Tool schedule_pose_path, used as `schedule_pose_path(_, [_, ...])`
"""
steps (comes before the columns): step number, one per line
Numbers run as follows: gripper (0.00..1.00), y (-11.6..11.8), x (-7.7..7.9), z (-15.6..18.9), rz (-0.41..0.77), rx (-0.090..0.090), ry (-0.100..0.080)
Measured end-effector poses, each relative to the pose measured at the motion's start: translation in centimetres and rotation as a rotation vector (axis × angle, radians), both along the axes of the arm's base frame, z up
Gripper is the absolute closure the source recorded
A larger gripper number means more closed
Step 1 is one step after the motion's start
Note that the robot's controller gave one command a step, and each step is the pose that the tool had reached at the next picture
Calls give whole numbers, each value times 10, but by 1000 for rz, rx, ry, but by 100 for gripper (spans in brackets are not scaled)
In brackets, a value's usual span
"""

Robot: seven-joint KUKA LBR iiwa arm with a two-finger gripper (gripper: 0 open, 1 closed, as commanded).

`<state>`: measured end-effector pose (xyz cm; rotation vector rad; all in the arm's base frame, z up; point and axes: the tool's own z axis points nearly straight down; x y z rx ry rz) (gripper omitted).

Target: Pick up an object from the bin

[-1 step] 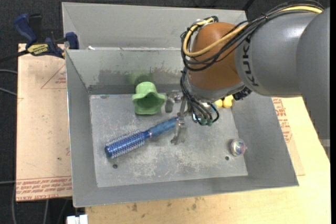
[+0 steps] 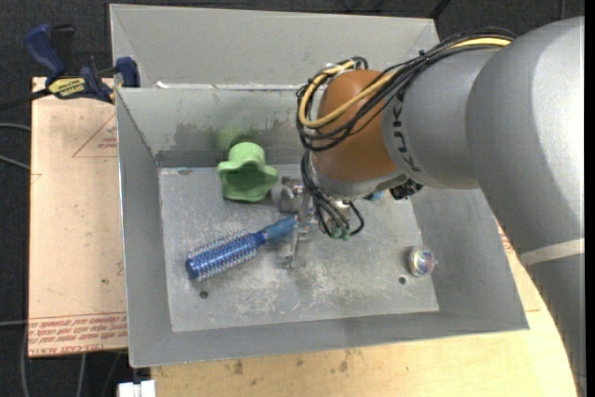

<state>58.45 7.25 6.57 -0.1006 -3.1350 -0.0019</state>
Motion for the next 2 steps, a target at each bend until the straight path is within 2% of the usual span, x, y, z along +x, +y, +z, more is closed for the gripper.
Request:
schedule_pose_path(1, [100, 0, 2, 5, -2, 1, -7])
schedule_pose_path(2, [100, 18, -11, 140, -35, 2, -14])
